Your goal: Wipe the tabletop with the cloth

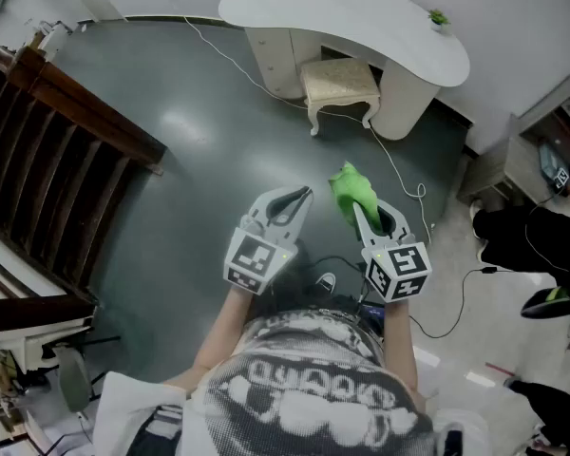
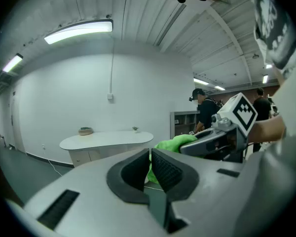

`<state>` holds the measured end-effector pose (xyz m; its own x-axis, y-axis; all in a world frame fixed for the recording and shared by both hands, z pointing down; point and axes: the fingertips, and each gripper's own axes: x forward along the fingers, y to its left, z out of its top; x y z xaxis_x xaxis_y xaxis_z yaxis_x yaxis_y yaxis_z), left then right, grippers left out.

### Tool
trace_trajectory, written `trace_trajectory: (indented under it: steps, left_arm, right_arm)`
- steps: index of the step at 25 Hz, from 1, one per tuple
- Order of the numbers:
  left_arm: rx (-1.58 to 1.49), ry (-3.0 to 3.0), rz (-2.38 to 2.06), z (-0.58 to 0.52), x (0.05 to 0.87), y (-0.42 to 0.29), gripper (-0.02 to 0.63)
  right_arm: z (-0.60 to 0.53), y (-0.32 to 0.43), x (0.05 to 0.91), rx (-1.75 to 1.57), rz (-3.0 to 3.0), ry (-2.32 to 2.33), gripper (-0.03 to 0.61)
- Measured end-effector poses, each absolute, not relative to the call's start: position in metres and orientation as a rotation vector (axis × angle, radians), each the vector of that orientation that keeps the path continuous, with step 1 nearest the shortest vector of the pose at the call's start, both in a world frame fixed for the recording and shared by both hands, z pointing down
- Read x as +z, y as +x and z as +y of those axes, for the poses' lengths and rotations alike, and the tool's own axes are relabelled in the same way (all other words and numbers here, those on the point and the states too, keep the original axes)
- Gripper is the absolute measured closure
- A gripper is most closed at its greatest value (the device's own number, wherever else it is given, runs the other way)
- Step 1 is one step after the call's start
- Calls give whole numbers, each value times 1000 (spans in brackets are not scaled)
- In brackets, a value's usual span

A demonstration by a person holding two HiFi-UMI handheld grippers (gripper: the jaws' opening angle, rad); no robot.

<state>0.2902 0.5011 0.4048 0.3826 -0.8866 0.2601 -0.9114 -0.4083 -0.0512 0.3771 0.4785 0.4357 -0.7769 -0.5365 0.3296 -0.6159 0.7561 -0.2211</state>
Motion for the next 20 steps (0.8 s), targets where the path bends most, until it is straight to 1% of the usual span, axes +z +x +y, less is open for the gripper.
trace_trajectory:
  steps: [13, 20]
  left_arm:
    - [387, 2511, -1632, 458, 415, 255, 600]
    - [381, 2527, -1621, 421, 410, 205, 600]
  right_arm:
    - [437, 354, 443, 540, -2694, 949, 532]
    - [399, 305, 440, 540, -2673, 962, 532]
